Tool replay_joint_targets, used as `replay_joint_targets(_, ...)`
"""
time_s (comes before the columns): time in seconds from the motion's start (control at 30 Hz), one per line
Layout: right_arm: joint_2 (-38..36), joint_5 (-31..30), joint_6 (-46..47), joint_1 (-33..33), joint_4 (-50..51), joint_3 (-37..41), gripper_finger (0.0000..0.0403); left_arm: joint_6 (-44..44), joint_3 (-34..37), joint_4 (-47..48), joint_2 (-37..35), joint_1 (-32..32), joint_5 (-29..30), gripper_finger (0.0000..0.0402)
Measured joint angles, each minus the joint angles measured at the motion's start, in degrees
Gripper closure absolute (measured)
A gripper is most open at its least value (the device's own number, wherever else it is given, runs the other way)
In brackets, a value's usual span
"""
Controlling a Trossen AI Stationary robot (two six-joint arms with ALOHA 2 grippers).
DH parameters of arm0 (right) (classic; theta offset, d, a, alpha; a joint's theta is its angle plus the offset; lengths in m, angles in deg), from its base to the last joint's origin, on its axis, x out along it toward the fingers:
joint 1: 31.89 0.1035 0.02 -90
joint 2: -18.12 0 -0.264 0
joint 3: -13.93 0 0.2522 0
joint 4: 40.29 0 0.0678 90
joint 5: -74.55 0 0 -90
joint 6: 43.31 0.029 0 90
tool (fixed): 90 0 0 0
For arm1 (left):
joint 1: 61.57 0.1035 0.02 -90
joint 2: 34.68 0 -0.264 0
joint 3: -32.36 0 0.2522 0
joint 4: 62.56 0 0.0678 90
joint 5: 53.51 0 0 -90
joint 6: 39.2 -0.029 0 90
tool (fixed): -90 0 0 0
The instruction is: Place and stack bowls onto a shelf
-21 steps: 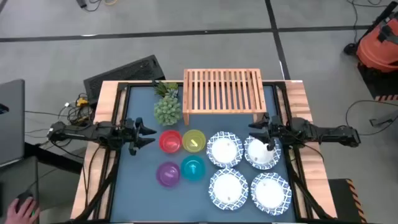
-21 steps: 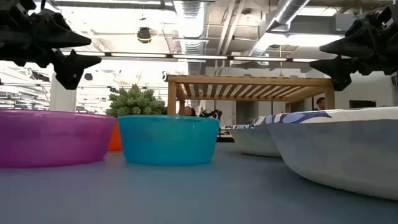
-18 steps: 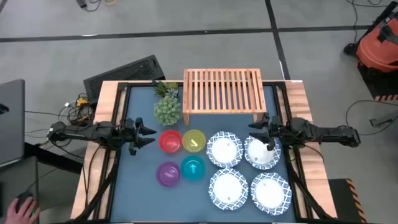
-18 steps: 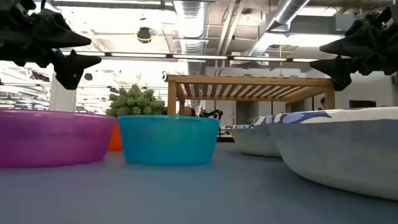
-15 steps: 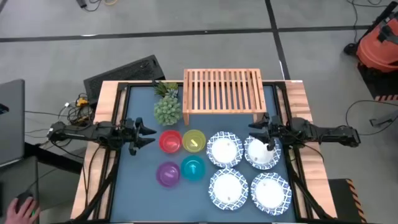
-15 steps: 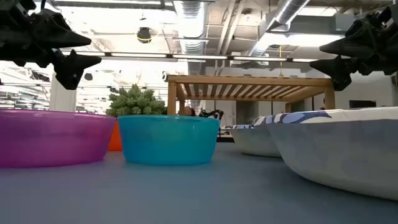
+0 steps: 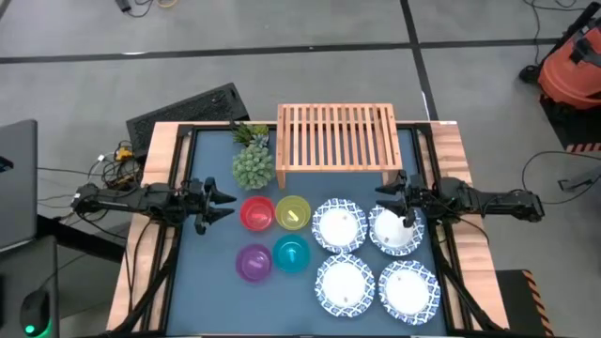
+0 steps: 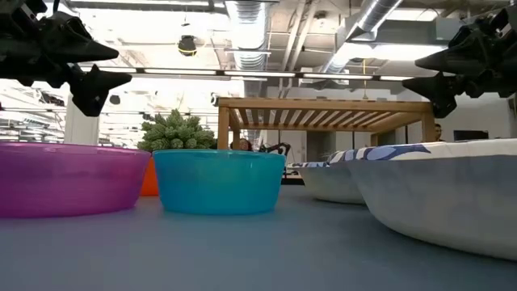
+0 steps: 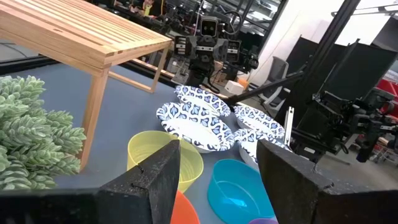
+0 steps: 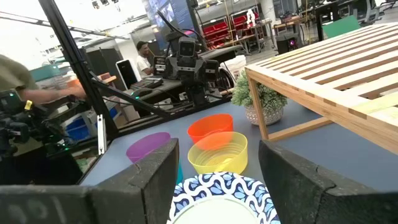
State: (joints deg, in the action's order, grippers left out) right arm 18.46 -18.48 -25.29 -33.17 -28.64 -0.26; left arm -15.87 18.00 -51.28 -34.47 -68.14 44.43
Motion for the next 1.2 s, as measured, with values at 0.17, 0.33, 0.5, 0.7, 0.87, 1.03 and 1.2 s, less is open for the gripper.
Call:
replay_joint_targets(0.17,0.0,0.0,0.0,0.01,0.0,0.0,0.0154,0.0,0.02,-0.02,0.0,0.0,-0.02,0.0205)
replay_joint_targets(0.33,0.0,0.0,0.0,0.02,0.0,0.0,0.0154,0.0,0.02,-0.01,0.0,0.0,0.0,0.0205)
replay_joint_targets(0.5,-0.01,0.0,0.0,0.02,0.0,0.0,0.0154,0.0,0.0,0.0,0.0,0.0,0.0,0.0205)
replay_joint_targets(0.7,-0.01,0.0,0.0,0.01,0.0,-0.01,0.0154,0.0,0.02,0.0,0.0,0.0,0.0,0.0205)
replay_joint_targets(0.87,-0.01,0.0,0.0,0.02,0.0,-0.02,0.0154,0.0,0.01,0.0,0.0,0.0,-0.01,0.0205)
replay_joint_targets(1.03,-0.01,0.0,0.0,0.02,0.0,-0.02,0.0154,0.0,0.01,-0.01,0.0,0.01,0.0,0.0205)
replay_joint_targets(1.2,-0.01,0.0,0.0,0.02,0.0,0.0,0.0154,1.03,0.02,-0.26,0.09,0.02,1.67,0.0205)
